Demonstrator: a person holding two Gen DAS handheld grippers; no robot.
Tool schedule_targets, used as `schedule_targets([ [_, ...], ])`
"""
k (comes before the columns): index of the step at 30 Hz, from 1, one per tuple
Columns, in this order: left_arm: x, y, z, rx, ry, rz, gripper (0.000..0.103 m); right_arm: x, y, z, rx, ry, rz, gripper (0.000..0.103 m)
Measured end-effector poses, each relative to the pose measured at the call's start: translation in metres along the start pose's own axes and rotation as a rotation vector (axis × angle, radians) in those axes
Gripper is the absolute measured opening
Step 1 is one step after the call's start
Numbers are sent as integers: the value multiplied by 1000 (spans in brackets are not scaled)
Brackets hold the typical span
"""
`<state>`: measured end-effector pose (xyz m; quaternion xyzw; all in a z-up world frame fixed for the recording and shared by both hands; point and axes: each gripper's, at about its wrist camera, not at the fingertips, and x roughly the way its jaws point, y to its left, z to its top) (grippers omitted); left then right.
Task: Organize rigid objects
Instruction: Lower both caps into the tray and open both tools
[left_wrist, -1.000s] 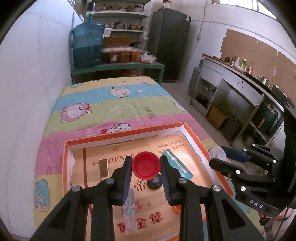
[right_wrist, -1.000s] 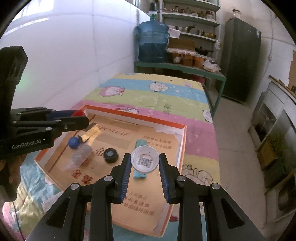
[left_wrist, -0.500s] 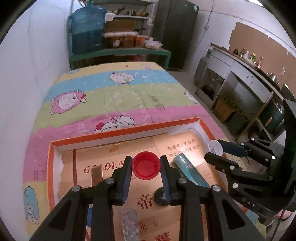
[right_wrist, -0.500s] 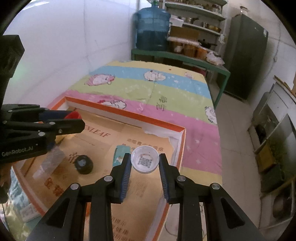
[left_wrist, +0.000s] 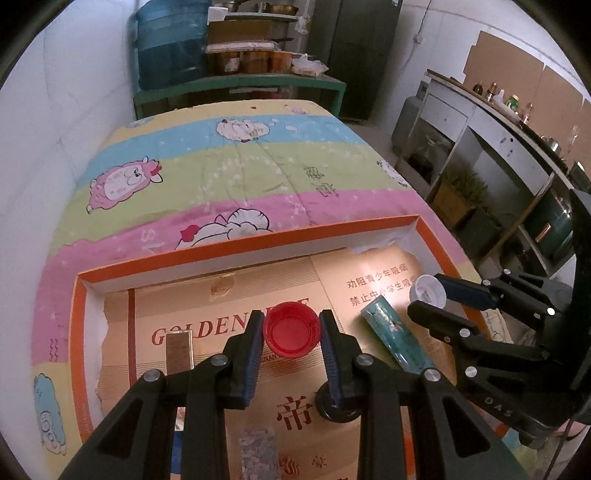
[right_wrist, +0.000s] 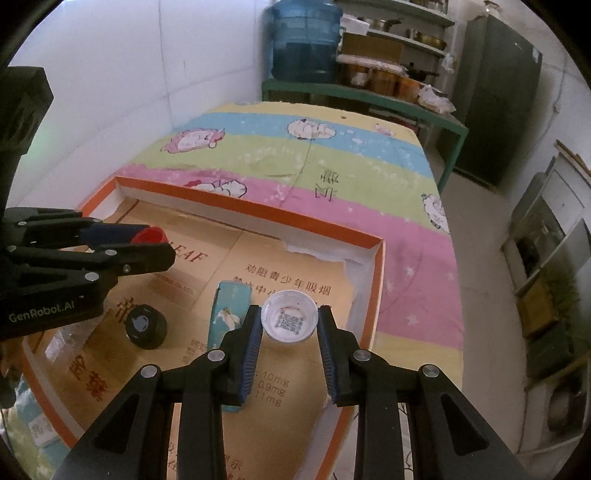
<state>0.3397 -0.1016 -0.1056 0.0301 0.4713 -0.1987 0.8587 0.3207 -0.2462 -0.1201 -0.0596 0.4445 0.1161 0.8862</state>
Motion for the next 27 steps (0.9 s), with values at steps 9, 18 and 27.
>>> schedule_targets([
  [9, 9, -1, 1, 7, 32, -2, 31, 5, 0, 1, -6, 24, 7, 30],
  [18, 20, 0, 1, 8, 60, -11, 31, 12, 1, 0, -18, 63, 11, 31],
  [27, 21, -2, -1, 44, 55, -1, 31, 13, 2, 0, -28, 72, 9, 31],
])
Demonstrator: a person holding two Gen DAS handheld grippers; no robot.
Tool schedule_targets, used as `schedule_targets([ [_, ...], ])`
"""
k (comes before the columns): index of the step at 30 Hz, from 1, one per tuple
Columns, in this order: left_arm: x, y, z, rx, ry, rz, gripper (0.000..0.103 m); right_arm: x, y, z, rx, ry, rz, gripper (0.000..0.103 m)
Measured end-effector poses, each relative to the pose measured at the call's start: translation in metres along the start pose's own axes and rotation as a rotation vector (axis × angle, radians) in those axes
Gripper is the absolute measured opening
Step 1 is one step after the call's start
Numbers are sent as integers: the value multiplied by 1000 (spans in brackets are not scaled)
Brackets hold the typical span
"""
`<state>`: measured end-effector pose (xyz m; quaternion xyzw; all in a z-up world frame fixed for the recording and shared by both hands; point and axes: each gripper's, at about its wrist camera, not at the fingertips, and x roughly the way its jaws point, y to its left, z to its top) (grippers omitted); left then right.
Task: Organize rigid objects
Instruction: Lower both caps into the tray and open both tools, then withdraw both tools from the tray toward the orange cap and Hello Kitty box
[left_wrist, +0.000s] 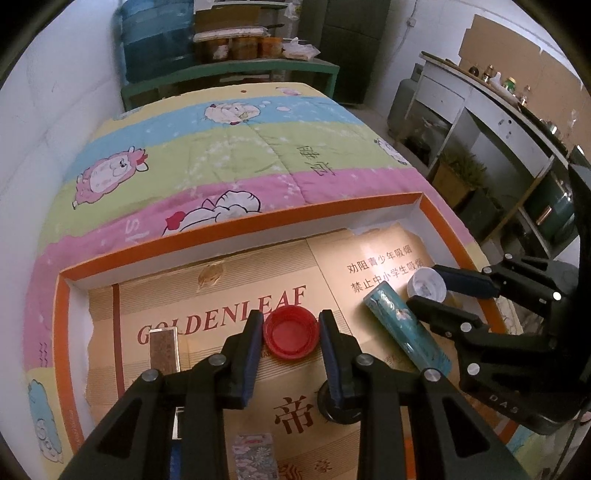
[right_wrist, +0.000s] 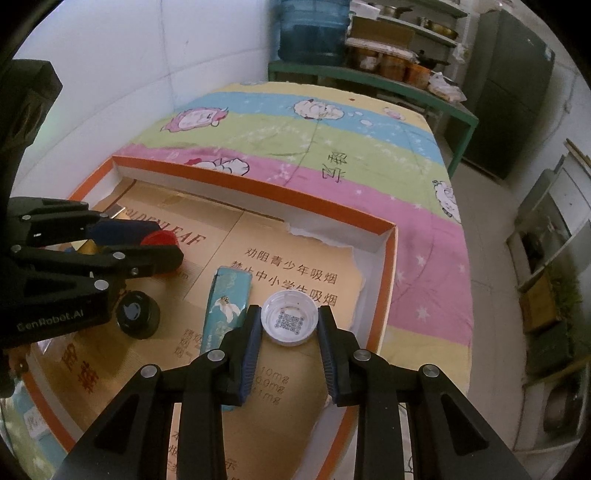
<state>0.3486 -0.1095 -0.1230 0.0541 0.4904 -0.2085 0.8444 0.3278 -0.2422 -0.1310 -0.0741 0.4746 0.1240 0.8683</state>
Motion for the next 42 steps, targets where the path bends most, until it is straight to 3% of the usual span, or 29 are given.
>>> schedule_targets([
  [5, -3, -2, -2, 4, -7, 3, 31, -1, 0, -1, 5, -4, 1, 31],
  [10, -5, -2, -3, 3, -10, -3, 42, -1, 0, -2, 6, -2, 6, 33],
  [18, -13, -4, -2, 6, -32, 4, 45, -6, 1, -4, 14, -4, 4, 34],
  [42, -74, -3, -19, -22, -130, -12, 46, -50, 23, -10, 30, -54, 16, 35],
])
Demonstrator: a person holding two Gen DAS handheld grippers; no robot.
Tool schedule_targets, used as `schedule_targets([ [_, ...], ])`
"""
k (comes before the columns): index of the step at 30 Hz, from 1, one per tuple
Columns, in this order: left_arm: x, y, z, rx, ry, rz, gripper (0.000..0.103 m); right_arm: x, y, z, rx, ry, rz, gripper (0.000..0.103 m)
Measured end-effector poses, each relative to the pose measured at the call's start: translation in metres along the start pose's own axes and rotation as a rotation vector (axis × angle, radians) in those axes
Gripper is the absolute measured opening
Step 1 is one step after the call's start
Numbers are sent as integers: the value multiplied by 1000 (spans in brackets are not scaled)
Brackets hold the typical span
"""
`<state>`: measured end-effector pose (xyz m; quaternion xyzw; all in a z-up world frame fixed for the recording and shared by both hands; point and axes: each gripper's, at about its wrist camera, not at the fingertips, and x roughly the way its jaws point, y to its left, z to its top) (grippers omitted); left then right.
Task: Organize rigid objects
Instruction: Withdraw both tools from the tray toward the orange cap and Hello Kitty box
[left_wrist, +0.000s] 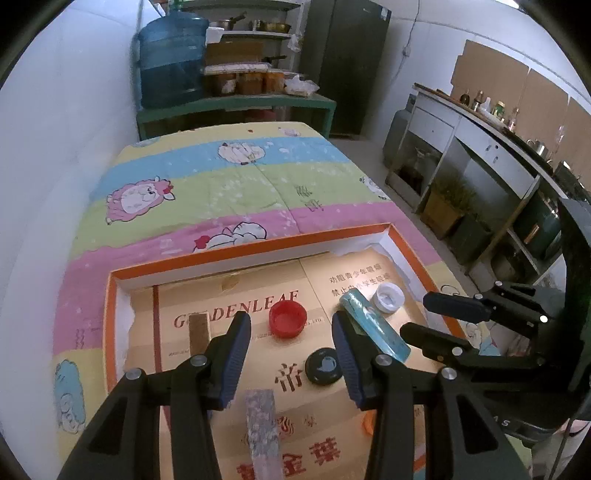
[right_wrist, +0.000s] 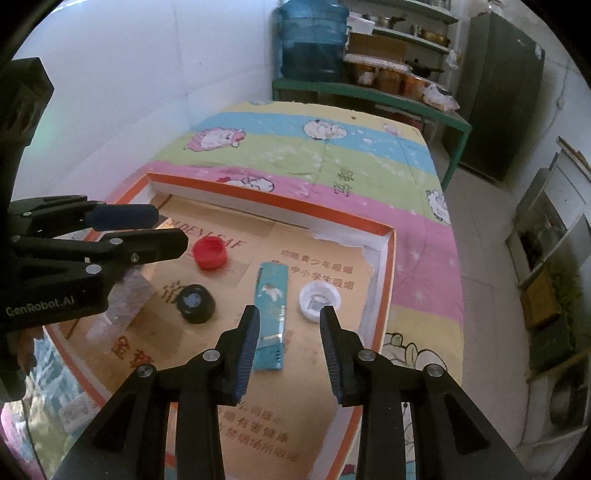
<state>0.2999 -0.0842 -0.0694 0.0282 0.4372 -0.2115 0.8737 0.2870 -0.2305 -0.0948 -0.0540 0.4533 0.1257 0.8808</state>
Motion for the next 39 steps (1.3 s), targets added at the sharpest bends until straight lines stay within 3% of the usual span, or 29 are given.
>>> schedule_targets([
  [10, -41, -4, -13, 10, -62, 30, 46, -25, 21, -5, -7, -23, 7, 35],
  [39, -124, -9, -72, -6, -138, 23, 46, -83, 80, -51, -24, -51, 37, 35],
])
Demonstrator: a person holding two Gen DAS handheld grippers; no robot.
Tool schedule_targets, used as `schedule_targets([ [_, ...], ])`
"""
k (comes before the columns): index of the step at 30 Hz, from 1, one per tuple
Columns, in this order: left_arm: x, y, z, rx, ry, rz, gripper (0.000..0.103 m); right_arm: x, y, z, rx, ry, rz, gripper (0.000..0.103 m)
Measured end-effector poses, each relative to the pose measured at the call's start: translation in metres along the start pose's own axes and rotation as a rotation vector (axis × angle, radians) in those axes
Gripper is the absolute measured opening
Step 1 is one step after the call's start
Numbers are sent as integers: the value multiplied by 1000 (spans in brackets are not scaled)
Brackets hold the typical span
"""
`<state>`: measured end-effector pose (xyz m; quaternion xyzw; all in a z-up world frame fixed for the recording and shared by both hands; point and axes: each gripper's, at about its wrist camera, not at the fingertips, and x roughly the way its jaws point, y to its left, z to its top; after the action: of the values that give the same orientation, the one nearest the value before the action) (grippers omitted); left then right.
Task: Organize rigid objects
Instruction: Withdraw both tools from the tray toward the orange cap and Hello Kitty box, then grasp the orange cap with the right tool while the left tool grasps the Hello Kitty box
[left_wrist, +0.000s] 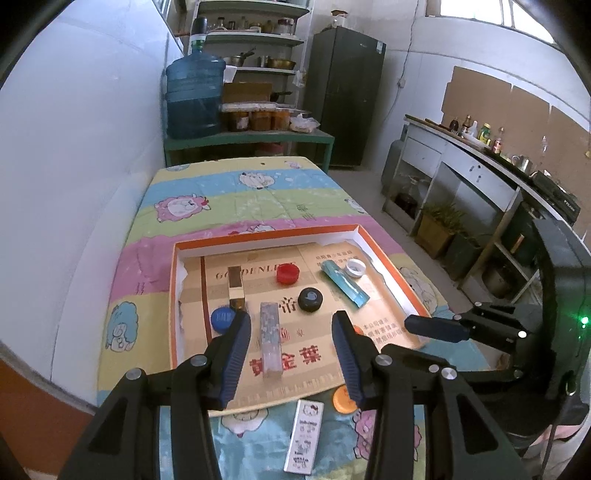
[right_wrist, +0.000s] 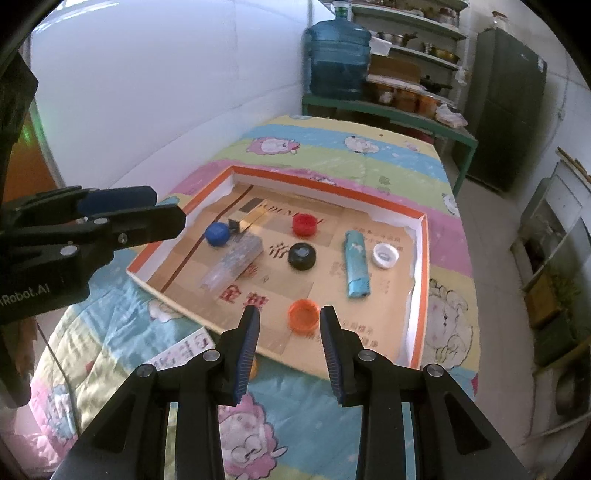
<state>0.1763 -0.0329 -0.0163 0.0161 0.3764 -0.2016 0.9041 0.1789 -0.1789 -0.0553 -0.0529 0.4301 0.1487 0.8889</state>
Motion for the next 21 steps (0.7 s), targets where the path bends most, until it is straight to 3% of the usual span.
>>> schedule_targets([
  [11, -17, 6, -32, -27, 10, -11, 46, -7, 18, -25, 1, 16, 23, 35],
  [21, -7, 12, -68, -38, 65, -60, 46, 4, 31, -48, 7, 51, 49, 35],
])
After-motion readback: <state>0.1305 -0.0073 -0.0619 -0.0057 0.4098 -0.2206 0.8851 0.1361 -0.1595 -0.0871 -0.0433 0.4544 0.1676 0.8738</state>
